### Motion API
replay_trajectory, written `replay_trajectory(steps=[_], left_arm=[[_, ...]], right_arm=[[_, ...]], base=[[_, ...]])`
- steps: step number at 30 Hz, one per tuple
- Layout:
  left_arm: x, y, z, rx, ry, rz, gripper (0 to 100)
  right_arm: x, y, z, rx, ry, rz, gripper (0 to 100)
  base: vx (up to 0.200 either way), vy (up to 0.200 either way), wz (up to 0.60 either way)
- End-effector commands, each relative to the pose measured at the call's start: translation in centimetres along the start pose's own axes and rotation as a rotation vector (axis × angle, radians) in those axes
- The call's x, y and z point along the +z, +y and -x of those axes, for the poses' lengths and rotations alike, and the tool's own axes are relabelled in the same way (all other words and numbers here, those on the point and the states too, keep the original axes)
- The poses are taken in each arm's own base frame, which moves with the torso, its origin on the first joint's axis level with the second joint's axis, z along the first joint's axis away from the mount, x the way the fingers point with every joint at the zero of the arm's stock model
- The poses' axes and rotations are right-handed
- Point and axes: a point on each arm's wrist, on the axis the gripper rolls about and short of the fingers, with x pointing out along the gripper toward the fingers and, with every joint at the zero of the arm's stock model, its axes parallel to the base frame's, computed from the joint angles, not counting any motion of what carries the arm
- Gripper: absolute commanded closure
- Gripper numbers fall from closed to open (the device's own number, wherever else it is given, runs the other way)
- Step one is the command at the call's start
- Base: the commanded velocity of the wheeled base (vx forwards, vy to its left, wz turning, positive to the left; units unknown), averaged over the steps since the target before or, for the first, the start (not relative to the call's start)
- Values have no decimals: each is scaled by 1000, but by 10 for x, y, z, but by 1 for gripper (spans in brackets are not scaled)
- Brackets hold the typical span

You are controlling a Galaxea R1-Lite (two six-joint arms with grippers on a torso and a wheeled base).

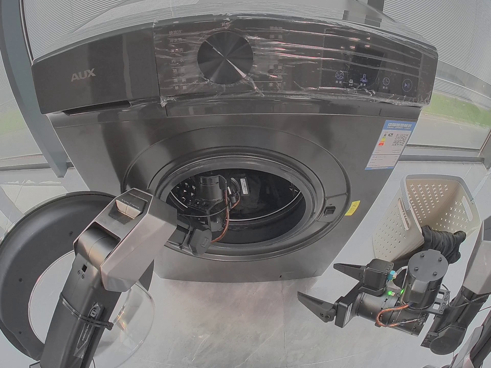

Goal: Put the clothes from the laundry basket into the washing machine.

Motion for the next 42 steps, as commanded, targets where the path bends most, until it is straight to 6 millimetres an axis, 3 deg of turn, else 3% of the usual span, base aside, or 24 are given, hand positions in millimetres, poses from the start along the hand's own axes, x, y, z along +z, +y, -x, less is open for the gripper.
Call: replay_trajectory(steps=[1,3,4,16,23,27,33,42], left_arm=[[-7,4,-4,10,0,-1,100],[-10,6,-5,13,2,-2,100],[-9,5,-5,12,3,-2,0],[-16,0,1,4,31,5,0],[-22,-13,15,-24,66,-13,0],[-19,-30,44,-68,113,-32,0],[-16,-53,102,-161,166,-48,0],[41,-57,186,-237,171,-42,0]], right_arm=[[0,0,0,1,-1,0,0],[0,0,0,1,1,0,0],[0,0,0,1,1,0,0],[0,0,0,-1,0,0,0],[0,-1,1,-4,-1,-1,0],[0,-1,2,-6,3,-1,0],[0,0,3,-1,0,-2,0],[2,-3,11,-15,-7,-5,0]], base=[[0,0,0],[0,0,0],[0,0,0],[0,0,0],[0,0,0],[0,0,0],[0,0,0],[0,0,0]])
